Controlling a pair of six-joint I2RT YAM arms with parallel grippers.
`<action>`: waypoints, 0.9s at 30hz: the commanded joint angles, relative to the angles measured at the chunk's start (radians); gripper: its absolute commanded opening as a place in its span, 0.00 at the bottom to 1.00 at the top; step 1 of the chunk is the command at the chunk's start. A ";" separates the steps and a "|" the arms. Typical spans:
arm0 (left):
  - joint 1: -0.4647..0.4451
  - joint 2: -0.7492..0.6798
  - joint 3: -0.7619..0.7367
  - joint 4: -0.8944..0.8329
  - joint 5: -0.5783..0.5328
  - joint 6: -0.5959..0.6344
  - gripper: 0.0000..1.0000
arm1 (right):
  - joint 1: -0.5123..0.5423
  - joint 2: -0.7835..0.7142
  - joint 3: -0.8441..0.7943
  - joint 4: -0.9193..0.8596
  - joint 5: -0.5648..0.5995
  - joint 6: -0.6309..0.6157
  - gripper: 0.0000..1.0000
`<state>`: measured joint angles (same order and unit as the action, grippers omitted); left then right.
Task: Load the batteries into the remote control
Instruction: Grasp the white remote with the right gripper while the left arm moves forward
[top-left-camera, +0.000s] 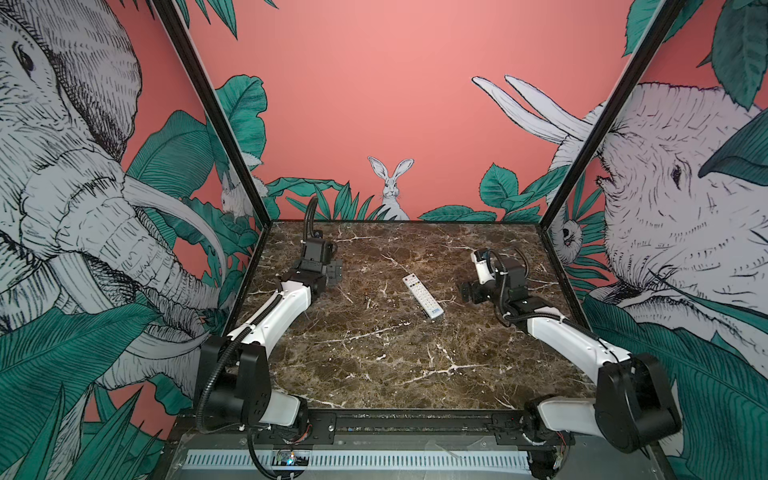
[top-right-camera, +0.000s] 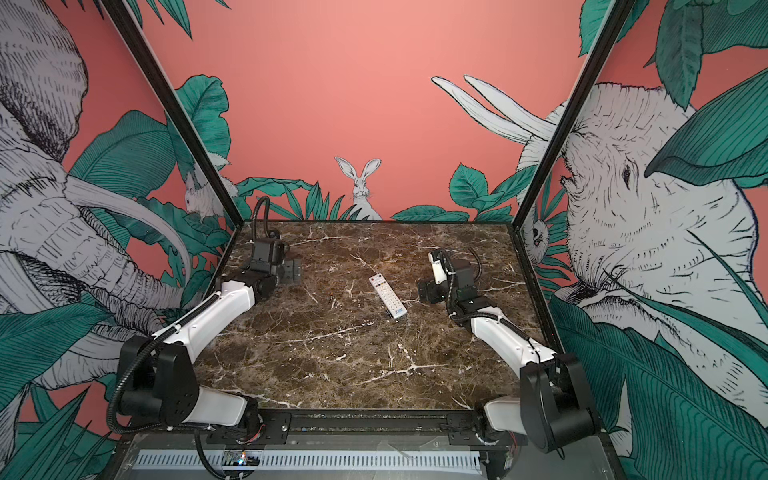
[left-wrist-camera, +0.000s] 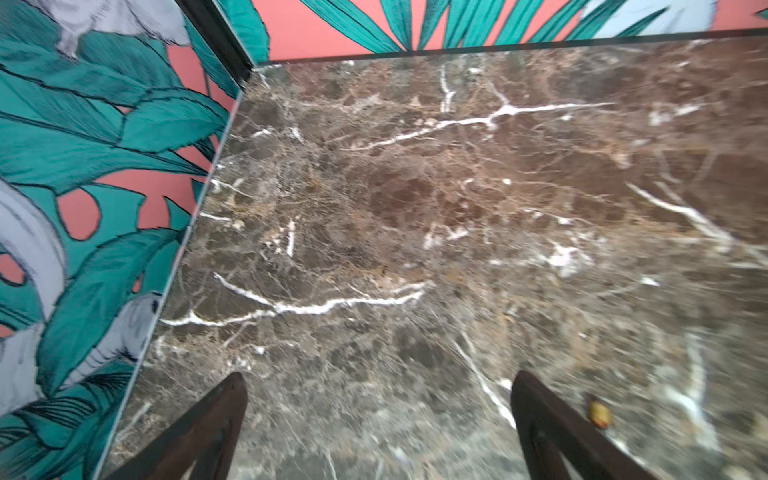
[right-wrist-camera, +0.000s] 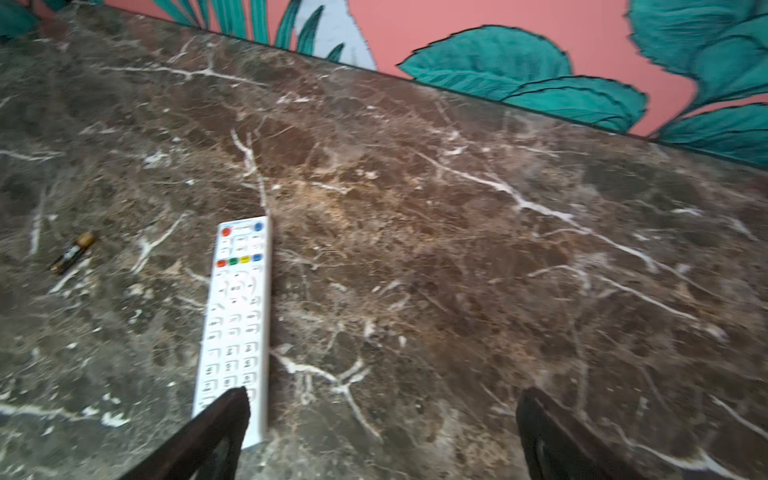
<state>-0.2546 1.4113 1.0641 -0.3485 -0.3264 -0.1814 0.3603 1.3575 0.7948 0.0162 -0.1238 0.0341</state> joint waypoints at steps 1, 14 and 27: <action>-0.002 -0.043 0.062 -0.171 0.160 -0.051 1.00 | 0.075 0.090 0.065 -0.103 -0.026 0.040 0.99; -0.002 -0.115 0.067 -0.232 0.374 0.023 1.00 | 0.195 0.465 0.339 -0.122 0.024 0.206 0.99; -0.002 -0.116 0.058 -0.212 0.407 0.017 1.00 | 0.252 0.592 0.429 -0.213 0.176 0.156 0.95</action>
<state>-0.2546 1.3140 1.1339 -0.5552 0.0612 -0.1646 0.5961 1.9293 1.1995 -0.1562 -0.0086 0.2096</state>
